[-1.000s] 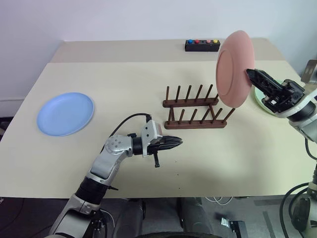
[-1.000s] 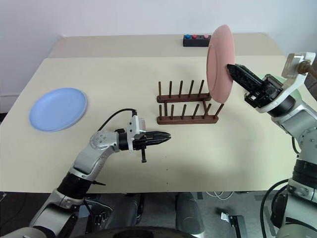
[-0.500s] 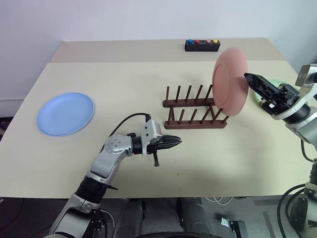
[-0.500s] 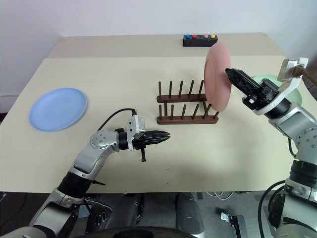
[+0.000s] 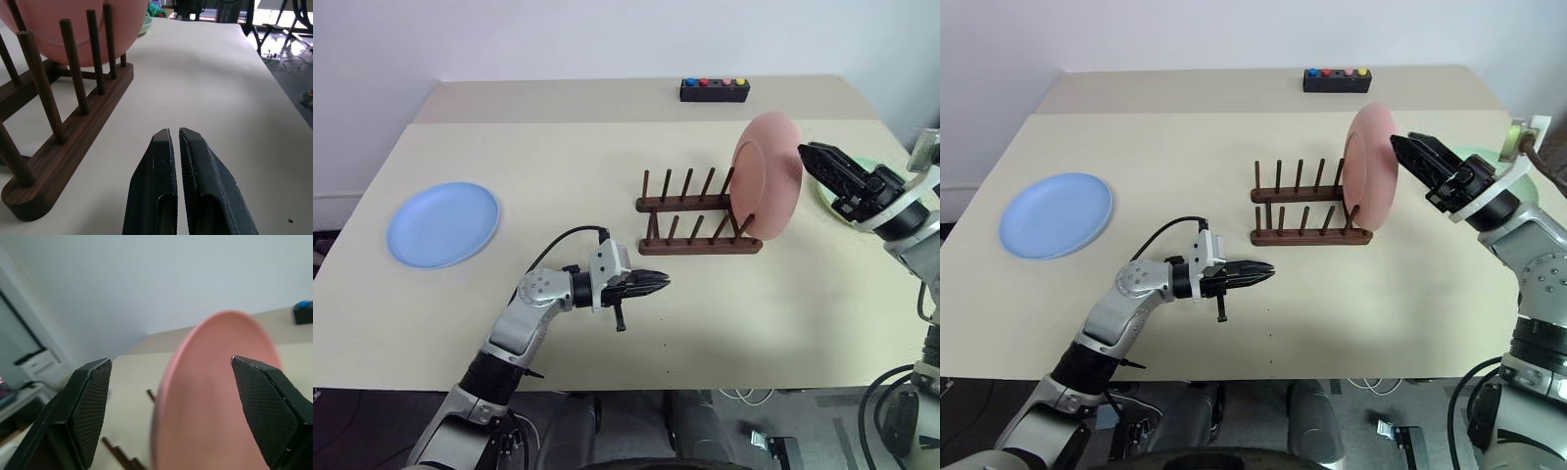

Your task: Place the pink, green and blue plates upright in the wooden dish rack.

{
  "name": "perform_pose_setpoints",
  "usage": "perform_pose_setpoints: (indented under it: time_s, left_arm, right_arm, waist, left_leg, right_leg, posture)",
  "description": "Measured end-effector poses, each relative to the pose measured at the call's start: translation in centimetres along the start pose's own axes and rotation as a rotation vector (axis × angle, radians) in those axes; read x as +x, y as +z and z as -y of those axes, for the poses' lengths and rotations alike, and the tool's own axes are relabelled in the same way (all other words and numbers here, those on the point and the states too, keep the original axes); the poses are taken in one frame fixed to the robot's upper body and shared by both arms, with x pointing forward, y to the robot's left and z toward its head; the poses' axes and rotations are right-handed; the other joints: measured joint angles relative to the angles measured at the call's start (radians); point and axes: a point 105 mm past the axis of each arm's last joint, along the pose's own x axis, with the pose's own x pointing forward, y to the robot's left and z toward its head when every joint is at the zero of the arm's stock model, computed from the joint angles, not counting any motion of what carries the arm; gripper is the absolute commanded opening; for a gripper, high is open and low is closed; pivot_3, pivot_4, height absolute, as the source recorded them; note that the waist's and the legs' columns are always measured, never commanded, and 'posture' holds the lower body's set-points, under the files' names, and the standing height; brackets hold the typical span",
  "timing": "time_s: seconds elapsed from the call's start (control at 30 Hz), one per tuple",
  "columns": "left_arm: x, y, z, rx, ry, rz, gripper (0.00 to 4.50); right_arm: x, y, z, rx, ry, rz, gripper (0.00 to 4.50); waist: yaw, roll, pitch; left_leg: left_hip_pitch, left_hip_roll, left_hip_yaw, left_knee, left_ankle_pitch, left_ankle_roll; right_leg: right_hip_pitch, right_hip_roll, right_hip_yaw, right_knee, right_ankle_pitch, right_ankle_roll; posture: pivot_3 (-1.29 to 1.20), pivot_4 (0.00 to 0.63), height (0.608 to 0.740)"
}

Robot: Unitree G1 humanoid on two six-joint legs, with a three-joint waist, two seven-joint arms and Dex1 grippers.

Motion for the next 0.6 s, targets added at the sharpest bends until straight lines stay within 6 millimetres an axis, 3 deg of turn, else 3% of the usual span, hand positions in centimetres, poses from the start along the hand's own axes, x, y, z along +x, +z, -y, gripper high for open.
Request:
perform_pose_setpoints:
  time_s: [0.2, 0.27, 0.33, 0.47, 0.6]
  left_arm:
    - [0.0, -0.1, 0.1, -0.001, 0.001, 0.001, 0.24]
    - [-0.2, -0.3, 0.2, -0.007, 0.003, -0.002, 0.24]
    - [-0.1, -0.1, 0.3, -0.006, 0.001, 0.002, 0.24]
    - [0.0, 0.0, 0.3, -0.003, -0.003, 0.006, 0.24]
    - [0.1, 0.1, 0.3, 0.000, -0.006, 0.008, 0.24]
  right_arm:
    - [-3.8, 3.4, 3.1, -0.163, -0.207, 0.076, 3.94]
    - [-5.0, 3.4, 4.6, -0.210, -0.295, 0.059, 3.94]
    - [-6.4, 2.5, 6.4, -0.306, -0.398, -0.036, 3.94]
    - [-7.3, 0.0, 8.8, -0.533, -0.488, -0.279, 3.94]
    - [-8.1, -4.1, 11.5, -0.772, -0.500, -0.576, 3.94]
  waist:
    - [-0.001, 0.000, 0.000]
    - [-0.002, 0.000, 0.000]
    - [-0.006, 0.001, -0.001]
    - [-0.010, 0.003, -0.001]
    - [-0.010, 0.003, -0.001]
  left_leg:
    - [0.000, 0.000, 0.000, 0.000, 0.000, 0.000]
    - [0.000, 0.000, 0.000, 0.000, 0.000, 0.000]
    - [0.001, 0.000, 0.001, 0.000, 0.000, 0.000]
    - [0.001, 0.000, 0.002, 0.000, 0.000, 0.000]
    - [0.002, 0.000, 0.003, 0.000, 0.000, 0.000]
  right_leg:
    - [0.000, 0.000, 0.000, 0.000, 0.000, 0.000]
    - [0.000, 0.000, 0.000, 0.000, 0.000, 0.000]
    - [0.000, 0.000, 0.000, 0.001, 0.000, 0.000]
    - [0.000, 0.000, 0.001, 0.002, 0.000, 0.000]
    - [0.000, 0.000, 0.002, 0.002, 0.000, 0.000]
  posture:
    - [0.00, 0.150, 0.740]
    - [0.00, 0.150, 0.740]
    - [0.00, 0.150, 0.740]
    - [0.00, 0.150, 0.740]
    - [0.00, 0.150, 0.740]
